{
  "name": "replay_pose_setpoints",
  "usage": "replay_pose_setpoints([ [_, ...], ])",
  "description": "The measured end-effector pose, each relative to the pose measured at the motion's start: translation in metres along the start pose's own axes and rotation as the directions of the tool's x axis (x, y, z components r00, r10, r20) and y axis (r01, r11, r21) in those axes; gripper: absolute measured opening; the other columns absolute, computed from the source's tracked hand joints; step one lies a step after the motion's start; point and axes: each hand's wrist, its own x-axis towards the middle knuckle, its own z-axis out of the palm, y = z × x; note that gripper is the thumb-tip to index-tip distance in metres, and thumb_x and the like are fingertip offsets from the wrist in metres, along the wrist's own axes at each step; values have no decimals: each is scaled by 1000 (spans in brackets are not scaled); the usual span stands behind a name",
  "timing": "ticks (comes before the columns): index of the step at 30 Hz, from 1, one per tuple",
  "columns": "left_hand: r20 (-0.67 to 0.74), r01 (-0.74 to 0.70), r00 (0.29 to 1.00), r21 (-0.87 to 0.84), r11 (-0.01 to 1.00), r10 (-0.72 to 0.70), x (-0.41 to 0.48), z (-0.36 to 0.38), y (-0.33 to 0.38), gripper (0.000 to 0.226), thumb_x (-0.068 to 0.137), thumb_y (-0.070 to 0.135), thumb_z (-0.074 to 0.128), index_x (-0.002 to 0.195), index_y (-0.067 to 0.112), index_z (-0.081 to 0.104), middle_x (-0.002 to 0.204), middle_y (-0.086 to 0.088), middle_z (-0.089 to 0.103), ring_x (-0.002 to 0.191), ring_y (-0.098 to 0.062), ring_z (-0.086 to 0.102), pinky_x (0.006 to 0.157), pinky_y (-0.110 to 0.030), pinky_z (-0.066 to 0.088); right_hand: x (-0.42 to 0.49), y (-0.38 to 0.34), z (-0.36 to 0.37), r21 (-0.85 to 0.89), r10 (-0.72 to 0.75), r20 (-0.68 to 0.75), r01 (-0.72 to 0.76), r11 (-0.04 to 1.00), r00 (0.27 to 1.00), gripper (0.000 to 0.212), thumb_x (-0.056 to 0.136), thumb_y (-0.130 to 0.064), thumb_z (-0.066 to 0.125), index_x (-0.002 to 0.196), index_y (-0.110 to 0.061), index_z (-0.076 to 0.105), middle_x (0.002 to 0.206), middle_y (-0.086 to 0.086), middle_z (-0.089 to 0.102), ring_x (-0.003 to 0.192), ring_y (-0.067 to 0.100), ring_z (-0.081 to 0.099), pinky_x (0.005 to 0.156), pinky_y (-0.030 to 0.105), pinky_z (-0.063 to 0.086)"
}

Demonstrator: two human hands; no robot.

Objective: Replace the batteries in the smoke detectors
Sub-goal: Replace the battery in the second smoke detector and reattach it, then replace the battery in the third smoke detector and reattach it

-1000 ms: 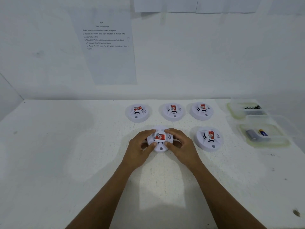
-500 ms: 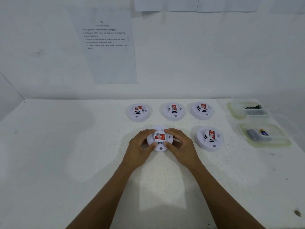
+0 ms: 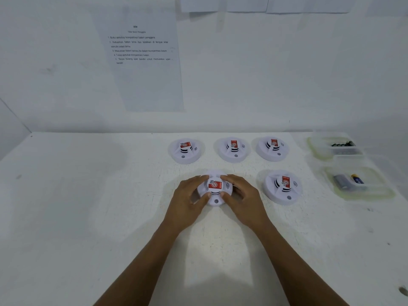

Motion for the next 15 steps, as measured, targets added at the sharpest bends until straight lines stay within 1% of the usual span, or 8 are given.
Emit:
replay_pose_setpoints([
  [2,-5,7,1000,31,999,-7,1,1,4,62,78,78,48,120,33,52,125,7,57,115,-8,55,107,-37,41,-1,2,3,-57,19,-16,-20,998,1000,44,88,-33,64,126,-11,63,124,-2,66,112,6,61,97,17,48],
  [3,3,8,1000,110,994,-8,1,-1,10,55,84,68,52,124,31,53,129,4,55,120,-10,52,108,-36,37,0,4,5,-75,34,-25,-36,997,999,44,88,-33,63,126,-10,63,124,-1,66,112,6,61,99,17,47],
  [5,26,52,998,230,972,-60,3,-1,13,45,91,44,60,133,33,52,143,-4,47,133,-24,41,110,-33,30,0,6,8,-110,44,-43,-49,993,998,42,88,-31,62,125,-9,63,122,-2,66,110,4,60,99,12,44],
  [6,54,65,996,199,978,-77,4,0,13,44,89,45,62,132,40,52,143,-5,46,135,-28,39,111,-33,30,1,7,8,-127,45,-52,-52,991,998,41,89,-30,62,124,-10,64,121,-4,66,109,0,59,98,9,43],
  [8,50,53,997,73,996,-57,5,-1,12,47,79,71,57,121,50,55,131,1,52,126,-28,47,111,-37,33,4,8,7,-119,46,-62,-54,991,997,36,89,-26,65,122,-11,64,119,-5,66,105,-7,59,98,10,44],
  [9,27,34,999,59,998,-36,7,-2,7,50,77,74,54,119,47,54,127,5,52,123,-24,49,111,-35,36,5,7,6,-113,40,-56,-46,993,998,33,89,-23,67,120,-14,64,119,-9,65,106,-9,58,96,12,46],
  [12,-75,-11,997,247,969,31,32,-18,4,47,83,46,58,126,25,56,130,6,54,124,-18,49,106,-19,31,10,2,1,-100,49,-11,-49,994,999,31,91,-22,67,123,-22,63,118,-18,63,109,1,60,90,16,50],
  [15,-168,53,986,319,946,2,73,-41,-4,60,80,40,65,133,14,53,142,-10,47,133,-27,40,109,-28,28,22,-2,-5,-69,138,11,-137,988,990,32,94,-24,64,126,-24,61,115,-20,62,107,3,60,83,11,49],
])
